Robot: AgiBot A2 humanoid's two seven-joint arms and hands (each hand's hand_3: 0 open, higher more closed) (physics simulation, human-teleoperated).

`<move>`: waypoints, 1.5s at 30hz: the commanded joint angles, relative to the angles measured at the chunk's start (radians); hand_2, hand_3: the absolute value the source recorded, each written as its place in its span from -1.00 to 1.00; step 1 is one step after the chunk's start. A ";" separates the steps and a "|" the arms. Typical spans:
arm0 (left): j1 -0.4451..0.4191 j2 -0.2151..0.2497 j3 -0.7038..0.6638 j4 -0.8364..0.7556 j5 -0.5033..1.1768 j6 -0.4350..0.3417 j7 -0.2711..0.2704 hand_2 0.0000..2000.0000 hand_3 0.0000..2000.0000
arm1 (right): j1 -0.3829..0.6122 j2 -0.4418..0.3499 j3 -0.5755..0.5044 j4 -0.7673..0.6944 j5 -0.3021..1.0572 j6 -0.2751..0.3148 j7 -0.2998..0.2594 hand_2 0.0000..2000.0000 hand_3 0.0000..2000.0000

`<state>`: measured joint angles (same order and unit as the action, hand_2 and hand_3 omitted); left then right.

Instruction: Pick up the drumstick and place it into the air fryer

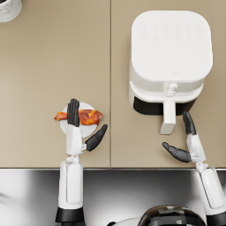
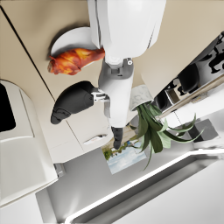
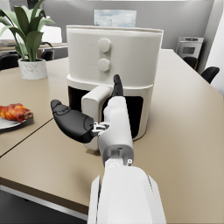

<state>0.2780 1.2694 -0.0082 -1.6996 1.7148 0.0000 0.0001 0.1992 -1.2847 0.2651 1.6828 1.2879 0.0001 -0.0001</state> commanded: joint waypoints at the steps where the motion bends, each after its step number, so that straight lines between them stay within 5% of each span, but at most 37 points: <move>1: 0.043 0.005 -0.019 0.040 0.045 0.000 0.000 -1.00 -1.00 | 0.002 -0.004 0.000 -0.008 0.001 0.000 0.000 -1.00 -1.00; 10: 0.073 0.016 -0.067 0.079 0.452 -0.007 0.000 -1.00 -1.00 | -0.002 -0.025 -0.022 -0.015 0.002 0.000 0.000 -1.00 -1.00; 13: 0.085 0.019 -0.075 0.088 0.589 -0.316 -0.087 -1.00 -1.00 | -0.002 -0.032 -0.024 -0.015 0.002 0.000 0.000 -1.00 -1.00; 18: 0.137 0.025 -0.052 0.158 0.816 -0.456 -0.147 -1.00 -1.00 | -0.002 -0.044 -0.028 -0.025 0.002 0.000 0.000 -1.00 -1.00; 27: 0.220 0.045 0.017 0.435 1.192 -0.454 -0.171 -1.00 -1.00 | 0.002 -0.066 -0.037 -0.037 0.002 0.000 0.000 -1.00 -1.00; 38: 0.315 0.059 0.090 0.723 1.251 -0.319 -0.215 -1.00 -1.00 | 0.026 -0.099 -0.044 -0.058 0.002 0.000 0.000 -1.00 -1.00; 41: 0.357 0.052 0.127 0.830 1.249 -0.341 -0.235 -1.00 -1.00 | 0.024 -0.104 -0.046 -0.048 0.002 0.000 0.000 -1.00 -1.00; 42: 0.375 0.050 0.137 0.874 1.248 -0.337 -0.244 0.36 -0.67 | 0.022 -0.105 -0.046 -0.054 0.002 0.000 0.000 -1.00 -1.00; 43: 0.387 0.047 0.152 0.895 1.249 -0.322 -0.254 1.00 -0.35 | 0.024 -0.108 -0.048 -0.061 0.002 0.000 0.000 -1.00 -1.00; 45: 0.389 0.032 0.192 0.887 1.247 -0.321 -0.272 1.00 0.31 | 0.037 -0.117 -0.042 -0.145 0.002 0.000 0.000 -1.00 -1.00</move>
<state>0.6995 1.3032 0.1403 -0.8945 2.9600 -0.3252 -0.2773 0.2171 -1.3956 0.2224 1.5893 1.2895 0.0000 0.0000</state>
